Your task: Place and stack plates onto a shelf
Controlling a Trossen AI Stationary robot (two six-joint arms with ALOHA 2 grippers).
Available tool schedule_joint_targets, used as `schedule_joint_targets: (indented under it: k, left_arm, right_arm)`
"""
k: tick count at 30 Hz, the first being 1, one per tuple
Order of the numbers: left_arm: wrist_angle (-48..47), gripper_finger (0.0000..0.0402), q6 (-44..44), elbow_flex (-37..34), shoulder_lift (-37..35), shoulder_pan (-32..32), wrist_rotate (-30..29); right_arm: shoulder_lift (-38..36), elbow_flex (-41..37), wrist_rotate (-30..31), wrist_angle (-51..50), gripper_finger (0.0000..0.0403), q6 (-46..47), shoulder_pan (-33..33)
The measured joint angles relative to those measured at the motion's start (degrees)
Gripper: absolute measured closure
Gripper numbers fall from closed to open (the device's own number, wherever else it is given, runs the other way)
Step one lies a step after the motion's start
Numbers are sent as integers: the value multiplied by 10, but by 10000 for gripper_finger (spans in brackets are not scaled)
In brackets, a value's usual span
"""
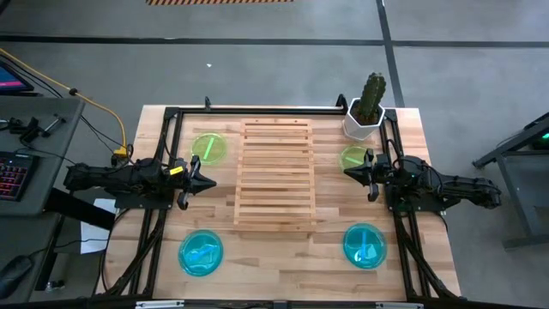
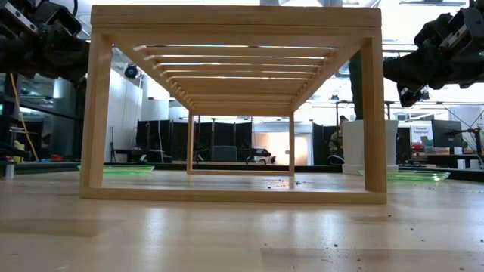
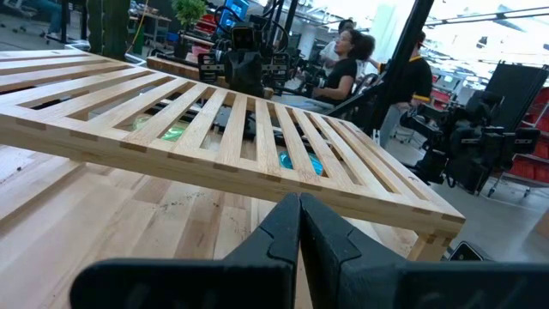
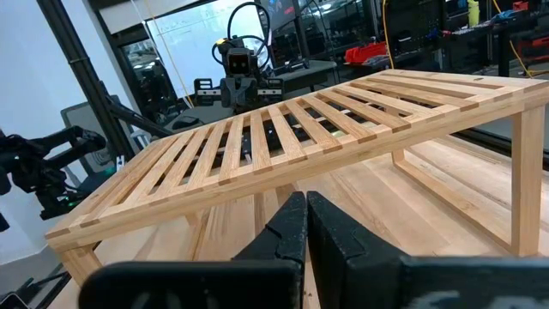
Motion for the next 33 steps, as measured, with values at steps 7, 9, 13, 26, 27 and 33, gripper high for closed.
schedule_joint_targets:
  k: [7,9,13,26,27,33]
  left_arm:
    - [0,398,0,0,0,0,0]
    - [0,398,0,0,0,0,0]
    - [0,398,0,0,0,0,0]
    - [0,398,0,0,0,0,0]
    - [0,398,0,0,0,0,0]
    - [0,398,0,0,1,0,0]
  right_arm:
    - [0,0,0,0,402,0,0]
    - [0,0,0,0,402,0,0]
    - [0,0,4,0,402,-48,0]
    - [2,0,133,221,402,407,0]
    - [5,0,143,235,402,418,0]
    - [54,51,151,277,402,412,11]
